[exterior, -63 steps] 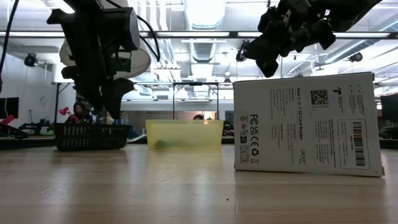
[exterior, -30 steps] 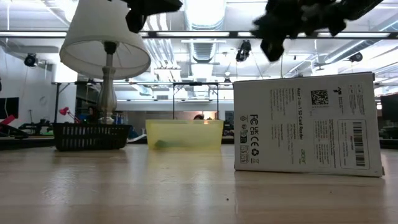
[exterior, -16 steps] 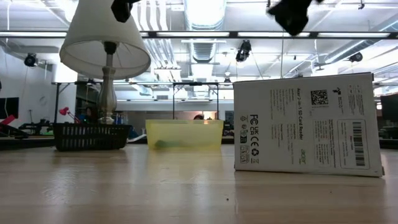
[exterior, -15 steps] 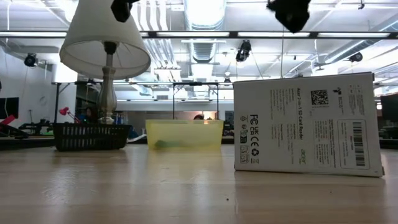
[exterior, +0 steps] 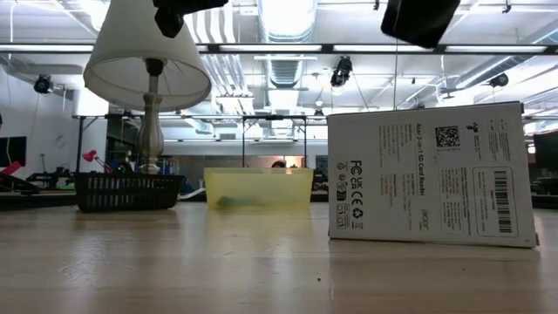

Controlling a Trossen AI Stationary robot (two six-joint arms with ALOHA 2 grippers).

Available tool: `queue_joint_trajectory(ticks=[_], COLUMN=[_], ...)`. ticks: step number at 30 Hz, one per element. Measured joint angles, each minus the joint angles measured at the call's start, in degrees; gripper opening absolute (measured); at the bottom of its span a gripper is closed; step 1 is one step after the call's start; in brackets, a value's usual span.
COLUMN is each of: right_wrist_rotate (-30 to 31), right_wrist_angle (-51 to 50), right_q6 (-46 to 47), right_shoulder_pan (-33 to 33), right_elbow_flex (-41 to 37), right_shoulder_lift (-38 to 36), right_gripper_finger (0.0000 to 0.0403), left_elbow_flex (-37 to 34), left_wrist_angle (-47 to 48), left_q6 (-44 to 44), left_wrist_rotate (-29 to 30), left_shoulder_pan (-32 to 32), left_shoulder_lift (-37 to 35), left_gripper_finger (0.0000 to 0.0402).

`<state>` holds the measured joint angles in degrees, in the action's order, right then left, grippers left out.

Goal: Pick and place items into bin
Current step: Put the left white box into the blue bin

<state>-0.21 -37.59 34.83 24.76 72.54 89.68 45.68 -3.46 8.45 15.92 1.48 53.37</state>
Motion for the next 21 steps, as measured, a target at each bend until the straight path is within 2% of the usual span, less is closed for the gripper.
queue_joint_trajectory(ticks=[7,10,21], right_wrist_rotate=[-0.9,1.8,1.7], right_wrist_angle=[-1.9,-6.2,-7.1], right_q6=[3.1,7.4,4.4], right_shoulder_pan=[0.8,0.8,1.6], right_elbow_flex=[5.1,6.6,6.6], right_shoulder_lift=[9.9,12.8,15.4], right_gripper_finger=[0.0205,0.0205,0.0205], left_elbow_flex=[-0.2,-0.2,-0.2], left_wrist_angle=[0.0,0.0,0.1], left_q6=[-0.3,-0.3,-0.4], left_wrist_rotate=[-0.6,-0.7,-0.7], left_shoulder_pan=[0.0,0.0,0.0], left_shoulder_lift=[0.1,0.1,0.1], left_gripper_finger=[0.0,0.0,0.0])
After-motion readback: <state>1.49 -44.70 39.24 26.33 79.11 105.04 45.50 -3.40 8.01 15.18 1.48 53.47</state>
